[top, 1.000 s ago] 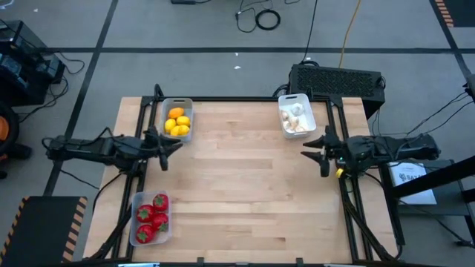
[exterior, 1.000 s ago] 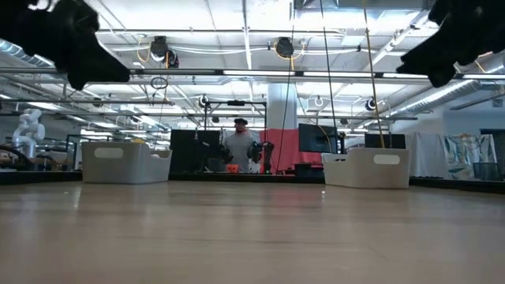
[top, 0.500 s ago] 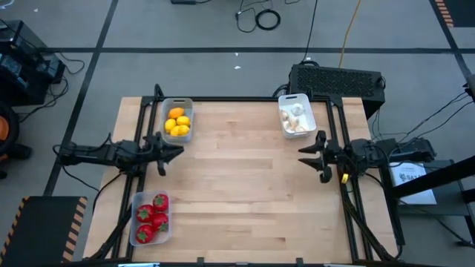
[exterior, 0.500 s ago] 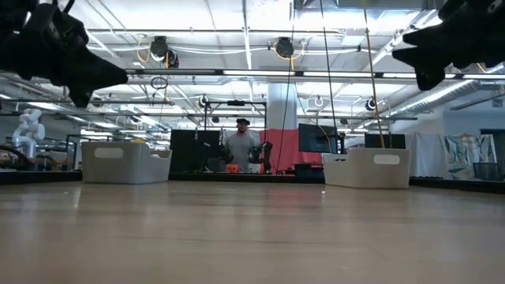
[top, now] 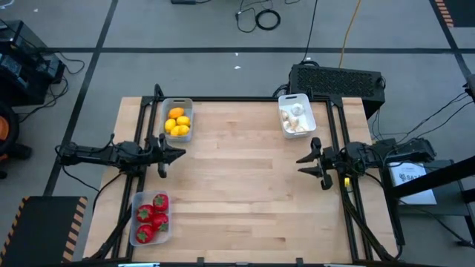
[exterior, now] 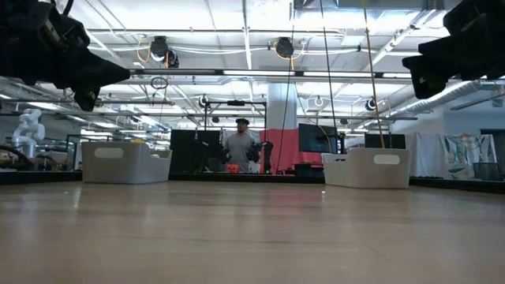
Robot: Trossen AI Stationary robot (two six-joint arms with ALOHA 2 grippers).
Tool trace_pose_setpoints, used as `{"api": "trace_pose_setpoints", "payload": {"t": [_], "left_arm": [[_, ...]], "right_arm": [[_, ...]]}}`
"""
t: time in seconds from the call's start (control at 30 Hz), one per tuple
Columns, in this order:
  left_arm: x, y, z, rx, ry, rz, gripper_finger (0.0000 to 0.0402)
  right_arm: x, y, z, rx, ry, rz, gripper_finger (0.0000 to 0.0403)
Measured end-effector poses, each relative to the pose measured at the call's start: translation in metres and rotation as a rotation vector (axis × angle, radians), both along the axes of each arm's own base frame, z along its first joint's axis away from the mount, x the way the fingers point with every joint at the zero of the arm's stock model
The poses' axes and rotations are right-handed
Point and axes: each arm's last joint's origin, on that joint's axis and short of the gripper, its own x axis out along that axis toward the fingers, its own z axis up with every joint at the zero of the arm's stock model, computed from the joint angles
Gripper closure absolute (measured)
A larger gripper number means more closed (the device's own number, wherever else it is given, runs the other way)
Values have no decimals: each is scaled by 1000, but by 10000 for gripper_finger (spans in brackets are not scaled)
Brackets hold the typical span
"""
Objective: Sort produce into baskets
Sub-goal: Return to Home Position
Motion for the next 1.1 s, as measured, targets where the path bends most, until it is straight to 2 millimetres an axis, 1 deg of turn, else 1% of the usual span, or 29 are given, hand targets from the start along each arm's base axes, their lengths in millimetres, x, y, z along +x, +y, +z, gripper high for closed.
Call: {"api": "trace_pose_setpoints", "payload": {"t": [0.13, 0.27, 0.33, 0.47, 0.6, 0.73, 0.83, 0.93, 1.1], "left_arm": [[0, 0, 0, 14, 5, -2, 394], [0, 0, -1, 48, 19, -8, 395], [1, 0, -2, 76, 32, -10, 396], [3, 0, -3, 115, 62, -13, 396], [3, 0, -5, 114, 78, 13, 396], [4, 0, -5, 114, 82, 23, 396], [3, 2, -5, 150, 88, 93, 396], [3, 3, -5, 171, 93, 108, 397], [3, 3, -4, 170, 92, 97, 397]], "right_arm": [[0, 0, -1, -19, 4, 1, 303], [-1, -1, -1, -44, 27, -23, 368], [-2, -4, 2, -52, 48, -79, 393], [-10, -8, 9, -39, 105, -188, 392], [-16, -9, 10, -34, 91, -181, 400], [-20, -10, 12, -21, 44, -182, 400], [-20, -10, 1, -7, 38, -183, 402], [-16, -9, -10, -16, 45, -182, 402], [-15, -9, -13, -4, 45, -181, 402]]}}
